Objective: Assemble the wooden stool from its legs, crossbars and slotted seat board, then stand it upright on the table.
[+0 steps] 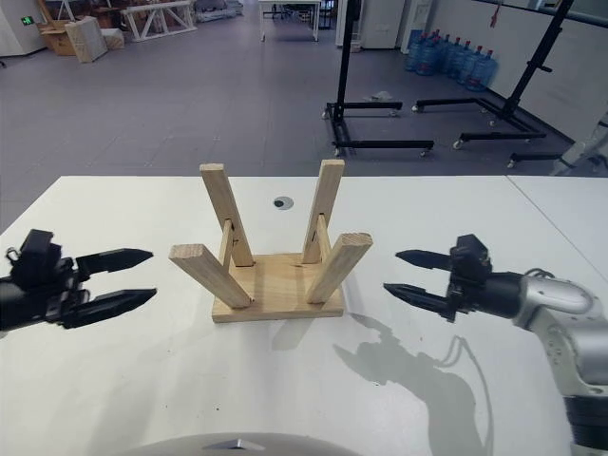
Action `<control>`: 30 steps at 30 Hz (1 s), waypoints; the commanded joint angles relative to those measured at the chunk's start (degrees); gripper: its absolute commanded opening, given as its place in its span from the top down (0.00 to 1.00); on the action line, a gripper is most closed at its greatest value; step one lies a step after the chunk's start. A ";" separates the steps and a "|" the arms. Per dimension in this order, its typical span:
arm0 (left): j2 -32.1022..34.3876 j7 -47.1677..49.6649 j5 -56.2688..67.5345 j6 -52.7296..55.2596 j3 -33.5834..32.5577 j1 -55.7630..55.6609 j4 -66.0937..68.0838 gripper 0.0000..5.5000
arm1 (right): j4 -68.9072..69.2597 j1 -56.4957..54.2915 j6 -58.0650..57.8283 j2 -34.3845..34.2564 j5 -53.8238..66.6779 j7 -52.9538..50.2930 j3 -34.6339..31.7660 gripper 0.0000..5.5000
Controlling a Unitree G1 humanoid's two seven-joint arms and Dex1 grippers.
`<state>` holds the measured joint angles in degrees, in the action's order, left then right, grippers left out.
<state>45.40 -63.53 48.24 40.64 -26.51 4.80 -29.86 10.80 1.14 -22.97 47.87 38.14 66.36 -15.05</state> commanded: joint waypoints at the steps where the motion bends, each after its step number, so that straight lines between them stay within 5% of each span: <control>1: -1.34 2.16 -2.02 -2.80 5.39 -3.41 1.42 0.34 | 2.31 -5.32 0.16 -3.21 0.03 -2.26 3.06 0.31; 24: -6.12 4.43 -8.42 -11.89 20.73 -9.33 7.62 0.34 | 4.44 -9.93 -2.13 -7.75 3.26 -1.83 8.69 0.31; 30: -5.92 2.33 -8.31 -12.56 21.20 -8.17 8.87 0.40 | 3.44 -9.05 -1.41 -7.77 2.16 -1.22 8.82 0.49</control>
<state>39.16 -60.72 39.99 28.22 -5.70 -3.36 -21.03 14.34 -7.81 -24.83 40.07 40.94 64.87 -6.30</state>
